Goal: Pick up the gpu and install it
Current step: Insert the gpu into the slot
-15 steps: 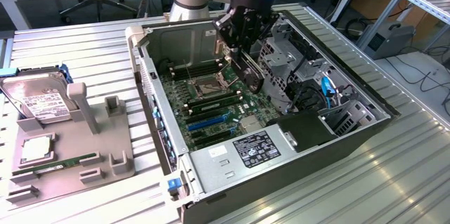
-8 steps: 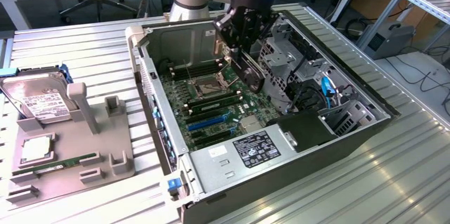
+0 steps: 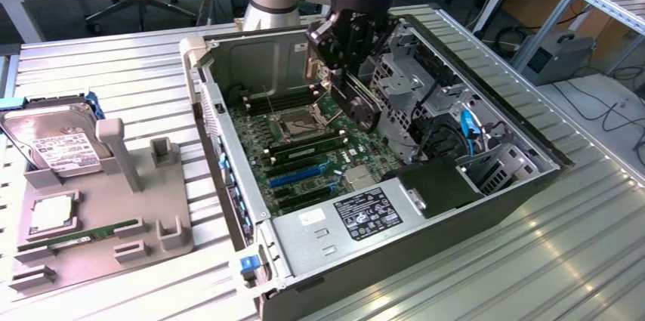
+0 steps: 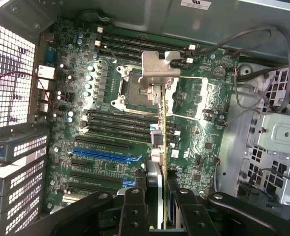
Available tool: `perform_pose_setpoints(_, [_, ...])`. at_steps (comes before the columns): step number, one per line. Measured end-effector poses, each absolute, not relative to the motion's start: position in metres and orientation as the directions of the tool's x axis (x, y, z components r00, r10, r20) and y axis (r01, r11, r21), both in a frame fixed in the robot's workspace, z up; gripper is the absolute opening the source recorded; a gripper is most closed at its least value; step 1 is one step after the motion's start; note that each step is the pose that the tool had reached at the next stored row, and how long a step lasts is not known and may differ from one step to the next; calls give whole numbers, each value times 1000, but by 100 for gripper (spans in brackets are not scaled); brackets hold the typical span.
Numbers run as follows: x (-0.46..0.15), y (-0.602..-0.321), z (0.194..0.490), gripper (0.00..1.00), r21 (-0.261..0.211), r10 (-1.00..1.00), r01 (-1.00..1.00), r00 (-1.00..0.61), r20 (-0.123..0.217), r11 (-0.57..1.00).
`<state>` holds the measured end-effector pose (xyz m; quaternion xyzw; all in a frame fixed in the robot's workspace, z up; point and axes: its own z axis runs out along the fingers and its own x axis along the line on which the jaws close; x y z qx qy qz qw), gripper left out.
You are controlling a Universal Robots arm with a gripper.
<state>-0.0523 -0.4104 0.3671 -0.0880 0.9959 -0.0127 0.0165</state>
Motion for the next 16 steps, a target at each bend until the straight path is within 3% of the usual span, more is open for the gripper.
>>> perform_pose_setpoints(16, [-52, -410, 367, 27, -28, -233, -233, -972, -31, 972])
